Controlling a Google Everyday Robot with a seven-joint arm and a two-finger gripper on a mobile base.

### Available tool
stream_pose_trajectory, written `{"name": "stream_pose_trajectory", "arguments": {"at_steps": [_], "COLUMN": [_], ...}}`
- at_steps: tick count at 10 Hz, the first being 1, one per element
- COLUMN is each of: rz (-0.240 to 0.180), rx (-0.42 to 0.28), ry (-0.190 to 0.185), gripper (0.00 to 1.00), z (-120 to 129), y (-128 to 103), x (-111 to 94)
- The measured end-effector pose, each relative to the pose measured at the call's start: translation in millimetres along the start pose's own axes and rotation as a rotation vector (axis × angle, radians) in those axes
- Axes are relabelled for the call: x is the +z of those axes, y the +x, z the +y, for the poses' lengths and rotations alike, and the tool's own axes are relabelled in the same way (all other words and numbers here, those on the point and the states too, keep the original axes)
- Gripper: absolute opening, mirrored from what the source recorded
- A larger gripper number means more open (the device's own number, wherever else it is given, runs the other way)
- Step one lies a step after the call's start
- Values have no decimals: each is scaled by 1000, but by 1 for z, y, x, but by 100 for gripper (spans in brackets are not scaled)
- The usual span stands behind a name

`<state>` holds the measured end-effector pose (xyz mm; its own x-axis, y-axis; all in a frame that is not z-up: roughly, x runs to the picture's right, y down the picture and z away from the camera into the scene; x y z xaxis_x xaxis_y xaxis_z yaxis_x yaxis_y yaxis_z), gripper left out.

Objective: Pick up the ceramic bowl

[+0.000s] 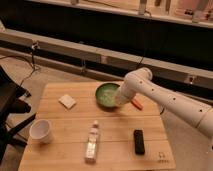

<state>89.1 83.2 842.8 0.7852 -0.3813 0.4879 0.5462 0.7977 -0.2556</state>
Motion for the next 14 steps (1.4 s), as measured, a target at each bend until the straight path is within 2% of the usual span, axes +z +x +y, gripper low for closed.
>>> {"name": "stream_pose_trajectory", "arguments": {"at_steps": [3,8,9,14], "rz": [9,19,23,15], "rx": [-3,13,13,25], "ry": [-22,-115,-128,-180], "gripper": [80,80,76,25], "z": [-8,-11,-11,1], "y": [5,20,22,30], "x": [8,51,58,84]}}
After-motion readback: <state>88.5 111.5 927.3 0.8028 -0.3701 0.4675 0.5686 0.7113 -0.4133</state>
